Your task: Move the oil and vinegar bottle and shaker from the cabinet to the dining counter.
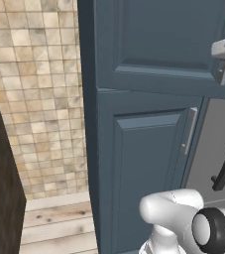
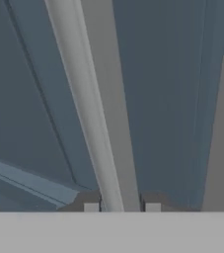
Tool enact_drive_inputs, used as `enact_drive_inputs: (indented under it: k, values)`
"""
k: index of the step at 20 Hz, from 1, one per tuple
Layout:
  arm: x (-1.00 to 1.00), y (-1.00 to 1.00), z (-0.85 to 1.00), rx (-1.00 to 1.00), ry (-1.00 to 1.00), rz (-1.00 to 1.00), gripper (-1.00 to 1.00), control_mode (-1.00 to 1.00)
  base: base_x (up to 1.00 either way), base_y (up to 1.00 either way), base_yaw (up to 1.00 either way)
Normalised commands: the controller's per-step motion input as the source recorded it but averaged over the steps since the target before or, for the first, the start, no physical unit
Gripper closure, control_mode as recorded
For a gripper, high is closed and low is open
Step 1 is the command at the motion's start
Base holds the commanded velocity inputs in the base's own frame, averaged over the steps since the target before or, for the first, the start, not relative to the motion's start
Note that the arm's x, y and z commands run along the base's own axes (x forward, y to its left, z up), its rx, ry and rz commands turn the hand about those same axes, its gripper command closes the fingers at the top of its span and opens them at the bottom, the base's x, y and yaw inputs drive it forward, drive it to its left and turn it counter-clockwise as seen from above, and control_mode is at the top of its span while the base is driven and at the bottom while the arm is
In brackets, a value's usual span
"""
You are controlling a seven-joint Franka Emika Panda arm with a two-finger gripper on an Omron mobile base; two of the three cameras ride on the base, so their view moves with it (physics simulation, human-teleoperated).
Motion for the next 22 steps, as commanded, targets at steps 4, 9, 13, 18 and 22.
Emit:
enact_drive_inputs:
  k: [4,9,13,18,22]
  values:
    - [-0.72,0.41,0.00,0.00,-0.08,0.00,1.00,-1.00,0.00,0.00,0.00]
    - [-0.68,0.44,0.00,0.00,-0.05,0.00,1.00,-1.00,0.00,0.00,0.00]
    - [-0.55,0.48,0.00,0.00,0.00,0.00,1.00,-1.00,0.00,0.00,0.00]
    - [-0.42,0.47,0.00,0.00,0.00,0.00,1.00,-1.00,0.00,0.00,0.00]
    - [-0.19,0.26,0.01,0.00,0.02,0.00,-1.00,-1.00,0.00,0.00,0.00]
